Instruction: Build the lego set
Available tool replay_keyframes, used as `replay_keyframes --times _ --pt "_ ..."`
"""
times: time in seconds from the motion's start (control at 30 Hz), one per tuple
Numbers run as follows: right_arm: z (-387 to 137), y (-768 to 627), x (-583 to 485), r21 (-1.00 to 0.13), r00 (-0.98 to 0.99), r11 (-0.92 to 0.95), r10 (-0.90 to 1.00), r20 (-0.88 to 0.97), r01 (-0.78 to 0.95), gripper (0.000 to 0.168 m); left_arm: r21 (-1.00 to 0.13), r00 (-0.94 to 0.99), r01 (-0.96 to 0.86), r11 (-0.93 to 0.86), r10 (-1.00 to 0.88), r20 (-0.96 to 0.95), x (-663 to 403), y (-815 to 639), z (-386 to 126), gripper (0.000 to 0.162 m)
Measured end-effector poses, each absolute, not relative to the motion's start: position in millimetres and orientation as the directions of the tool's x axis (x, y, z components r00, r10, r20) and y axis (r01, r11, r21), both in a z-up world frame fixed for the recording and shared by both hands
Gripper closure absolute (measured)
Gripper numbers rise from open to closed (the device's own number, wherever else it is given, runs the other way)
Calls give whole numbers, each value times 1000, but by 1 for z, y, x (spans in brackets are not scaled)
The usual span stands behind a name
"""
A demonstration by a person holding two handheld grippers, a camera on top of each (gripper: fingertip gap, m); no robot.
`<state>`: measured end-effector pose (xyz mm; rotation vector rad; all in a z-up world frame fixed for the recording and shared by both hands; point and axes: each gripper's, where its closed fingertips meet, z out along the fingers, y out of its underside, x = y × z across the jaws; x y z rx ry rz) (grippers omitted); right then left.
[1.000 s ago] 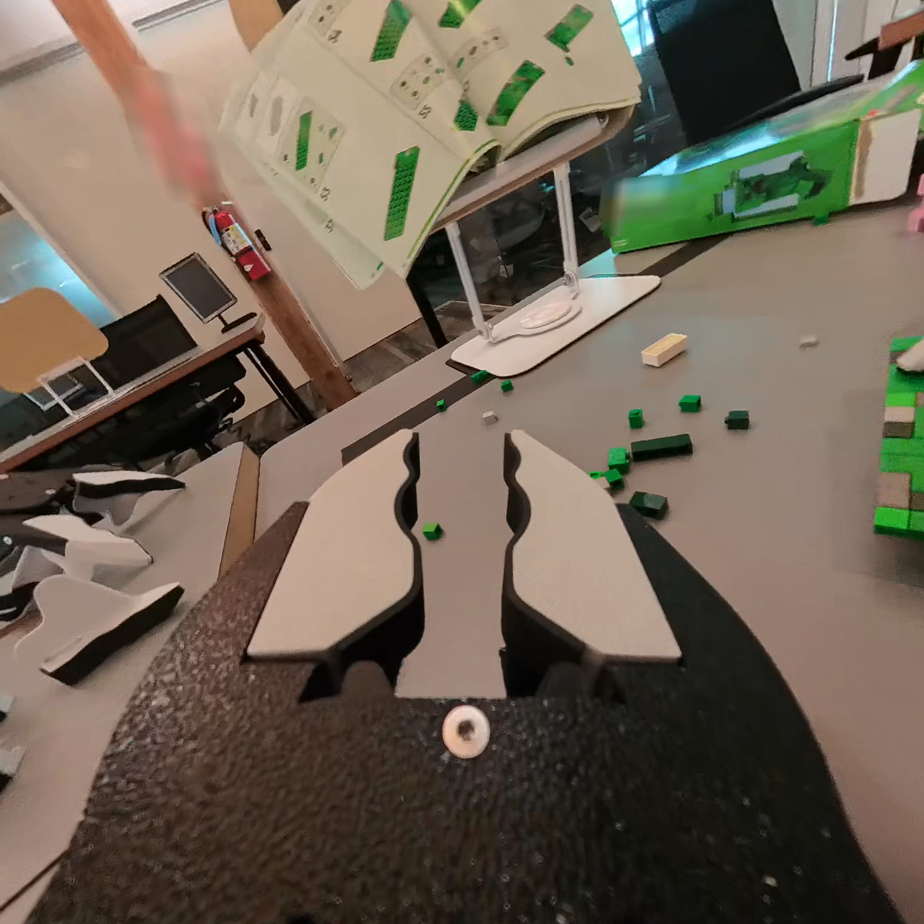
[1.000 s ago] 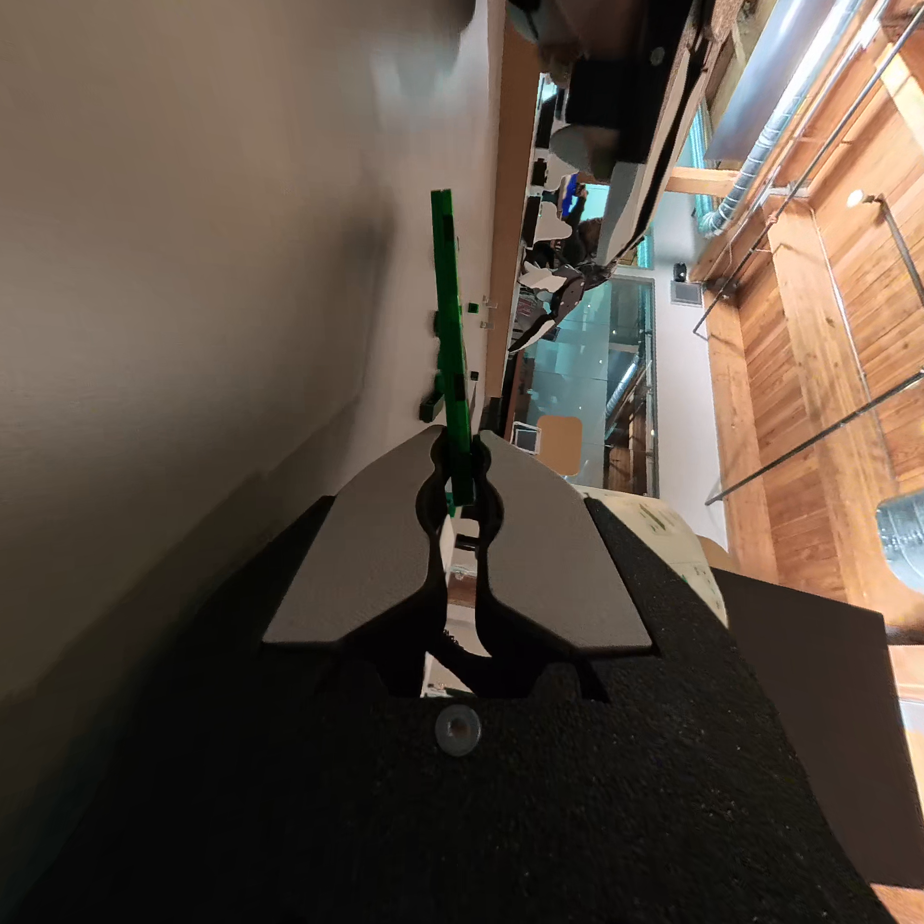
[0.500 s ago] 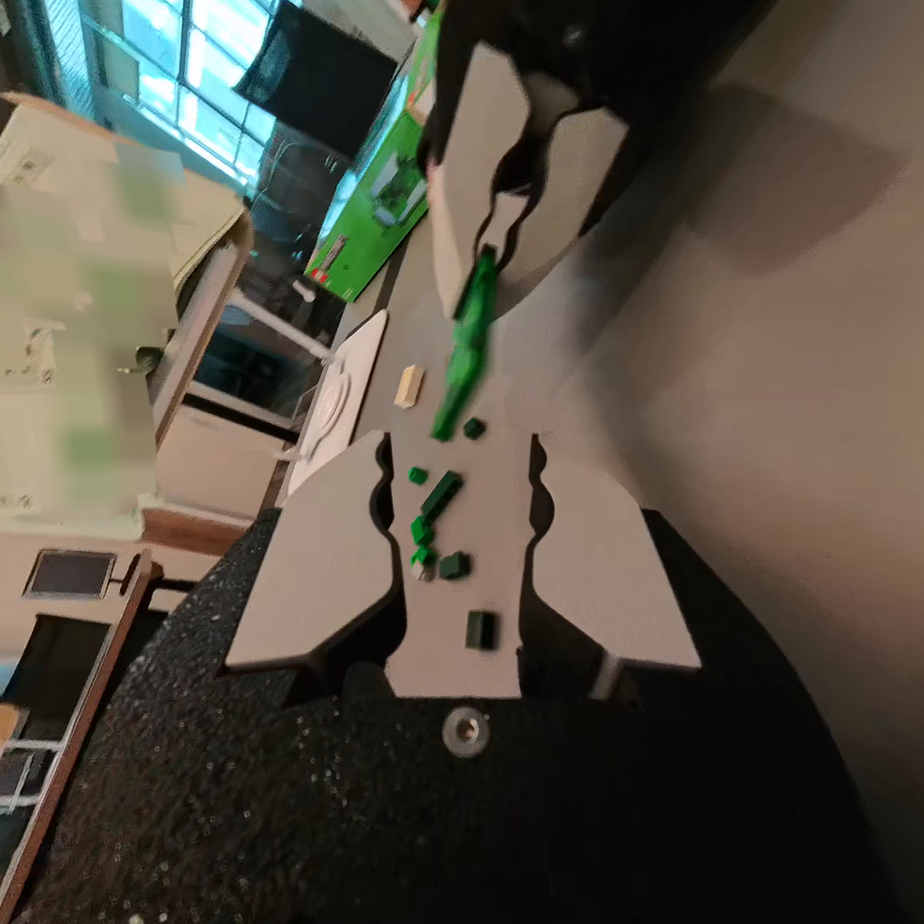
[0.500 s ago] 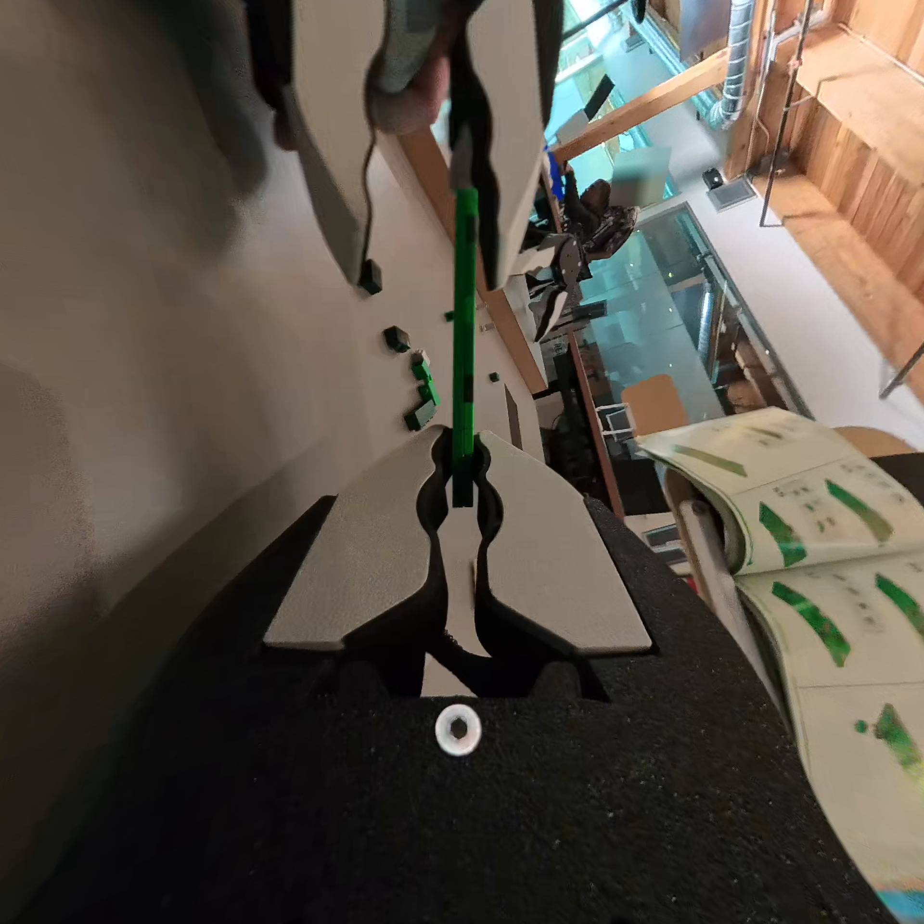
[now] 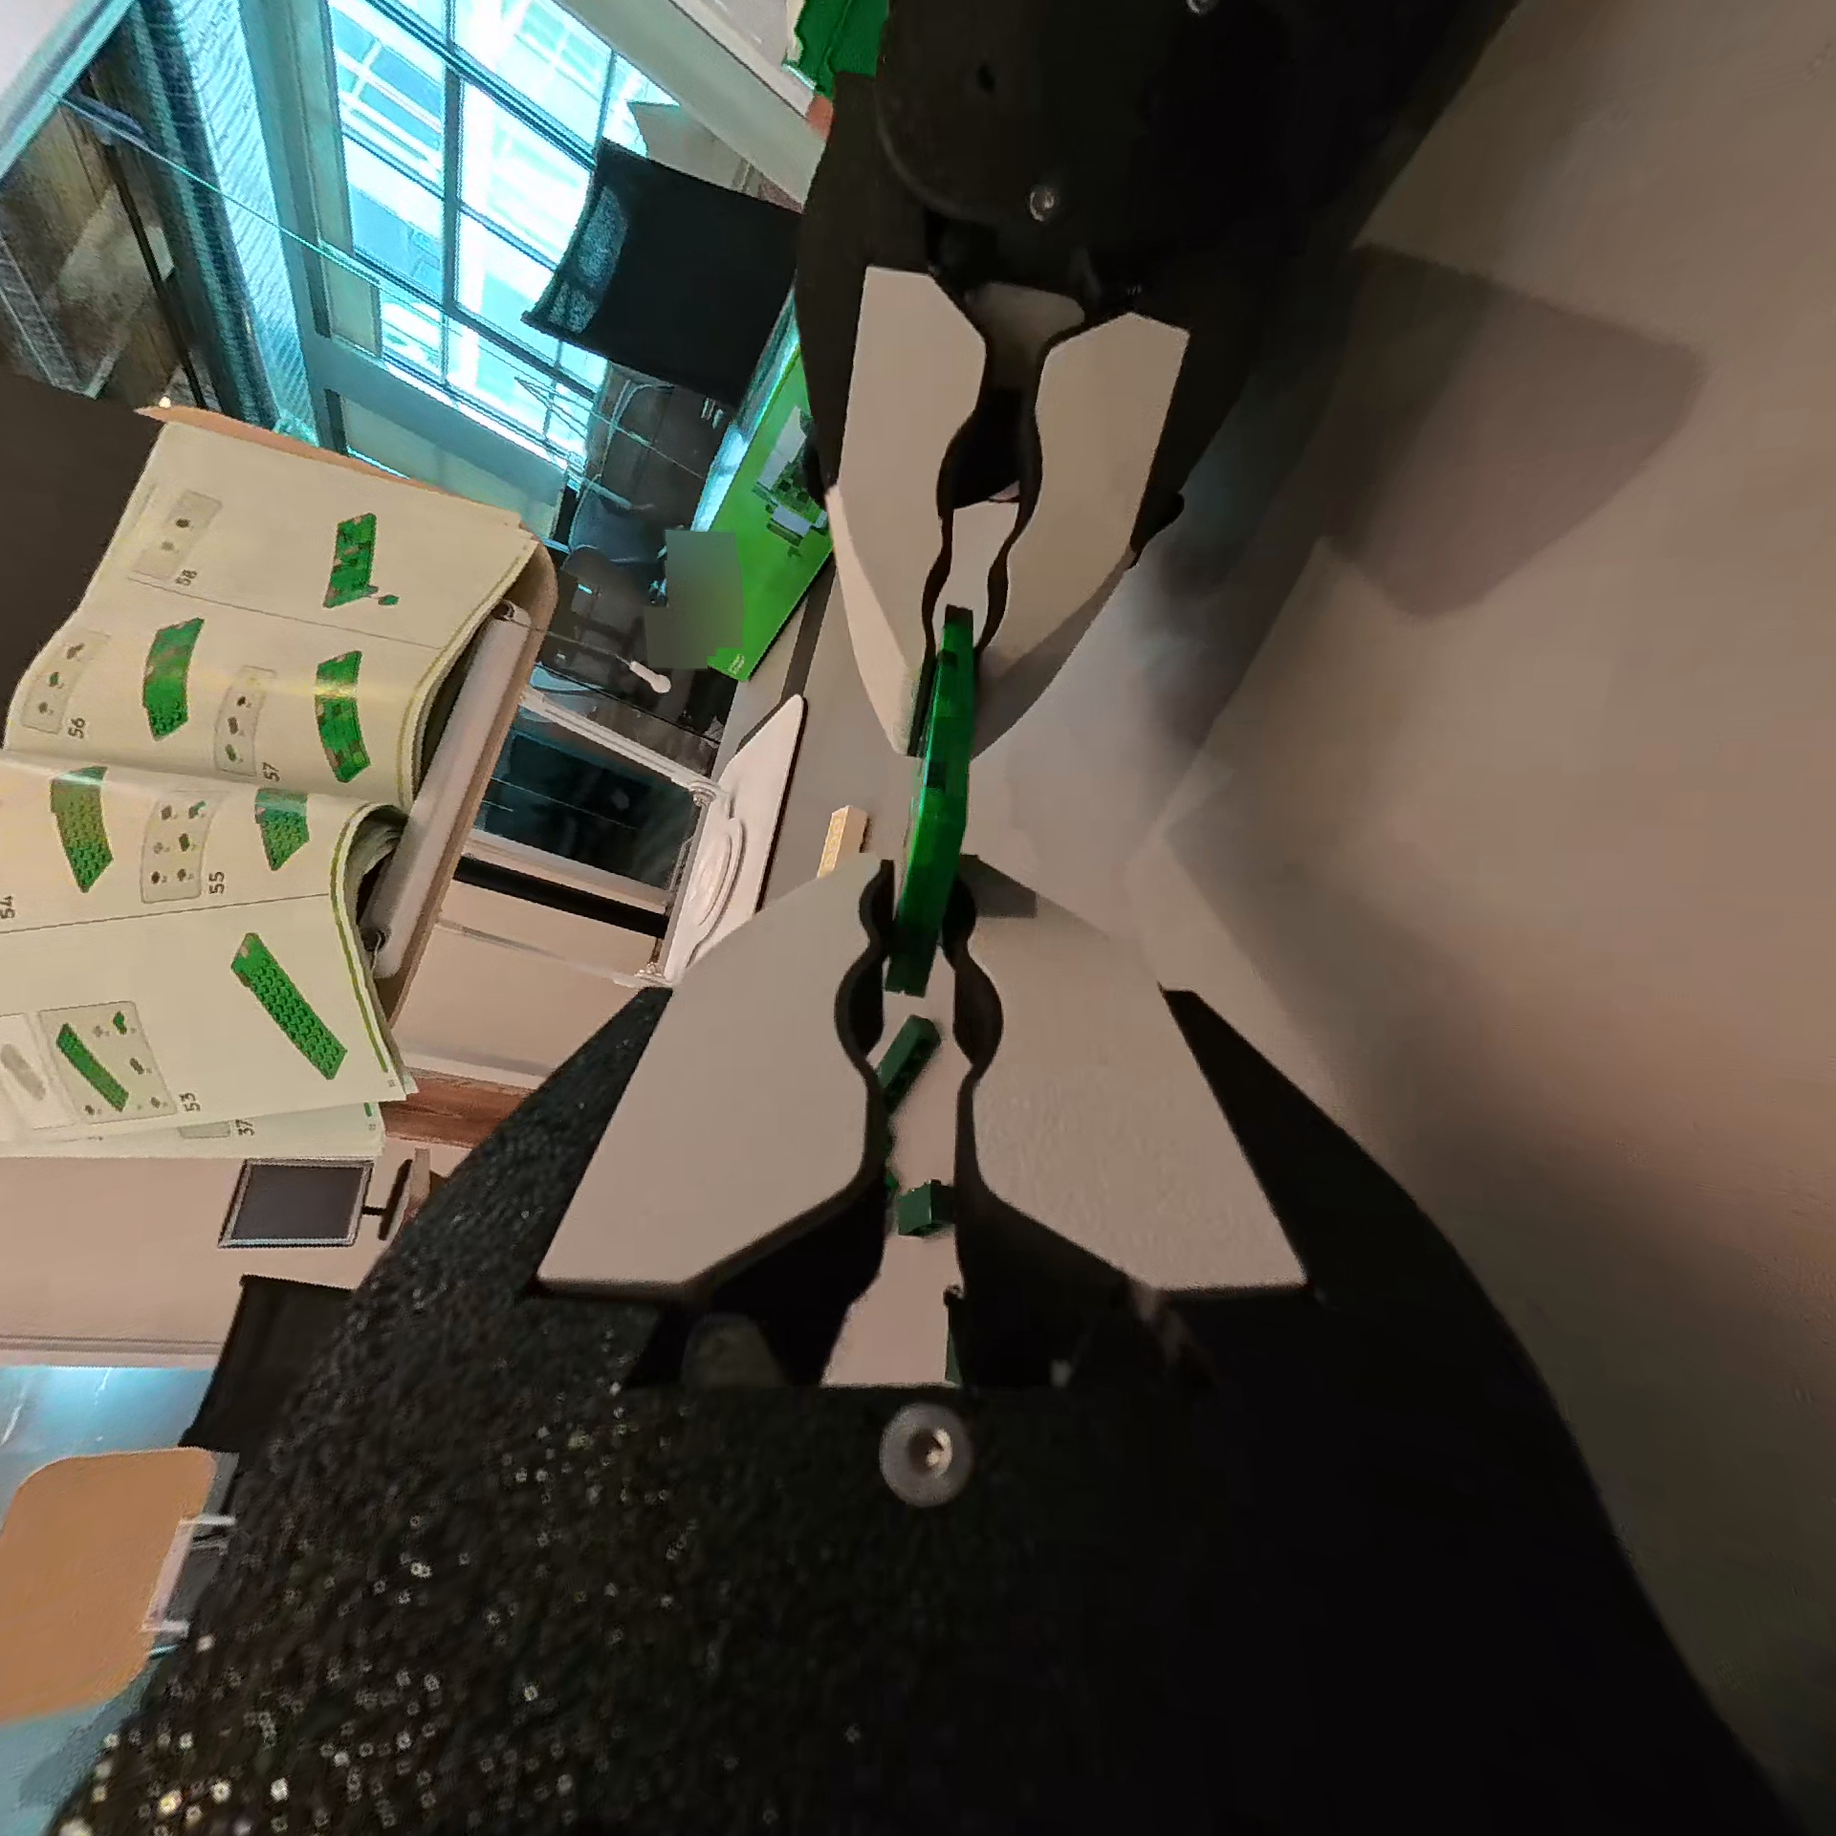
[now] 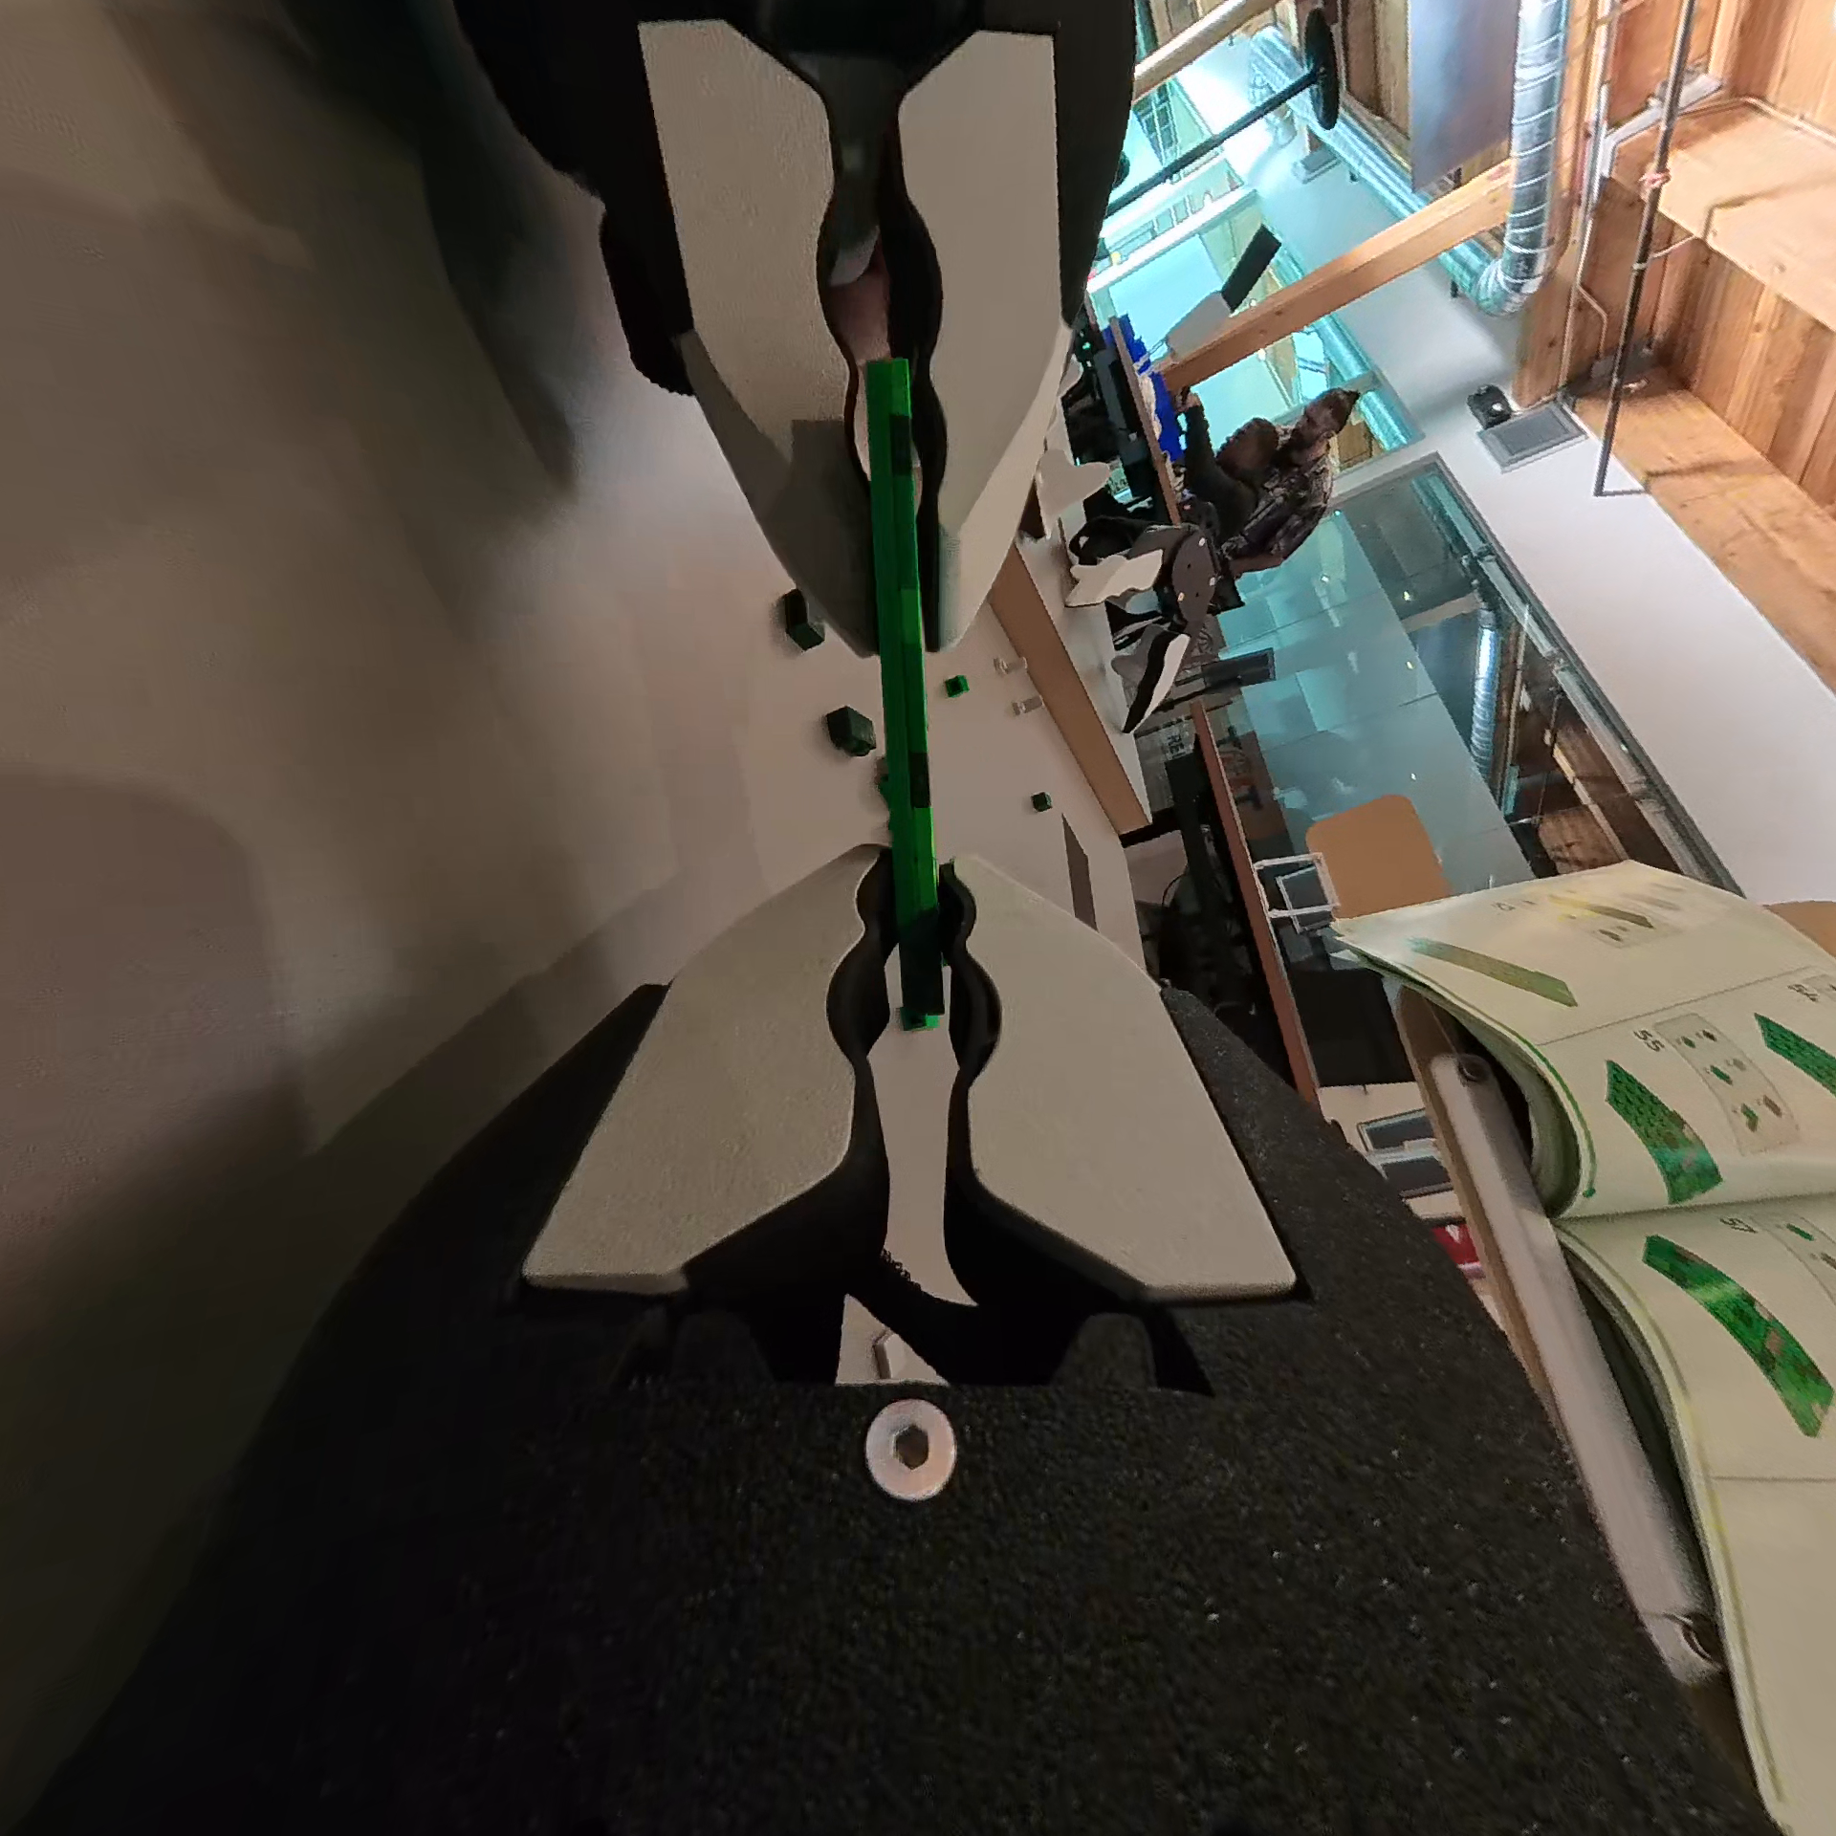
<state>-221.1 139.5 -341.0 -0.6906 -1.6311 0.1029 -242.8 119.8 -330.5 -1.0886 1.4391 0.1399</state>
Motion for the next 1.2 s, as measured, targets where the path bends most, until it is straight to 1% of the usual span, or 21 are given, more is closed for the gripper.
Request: replay_keyframes --times 0.17,0.37,0.93,1.0,1.07,1.13,1.2 --pt "-343 141 -221 -446 -20 813 488 873 375 161 -466 180 -691 552 -494 -851 -243 121 -335 155" --pt "-344 141 -220 -463 -22 807 505 863 368 162 -472 191 -693 544 -493 -849 -245 124 -334 155" --pt "-345 144 -221 -460 -7 802 500 866 380 159 -483 186 -705 520 -522 -833 -246 126 -339 156" --pt "-338 148 -221 -469 49 797 490 871 381 156 -517 224 -696 499 -533 -816 -247 128 -337 156" --pt "-326 157 -216 -491 136 778 479 867 392 146 -576 312 -692 436 -539 -782 -254 136 -331 156" --pt "-314 168 -206 -545 233 739 493 838 397 146 -651 441 -680 337 -522 -730 -269 150 -323 156" --pt "-311 180 -197 -621 300 667 544 783 412 150 -744 580 -622 243 -496 -647 -288 162 -313 156"
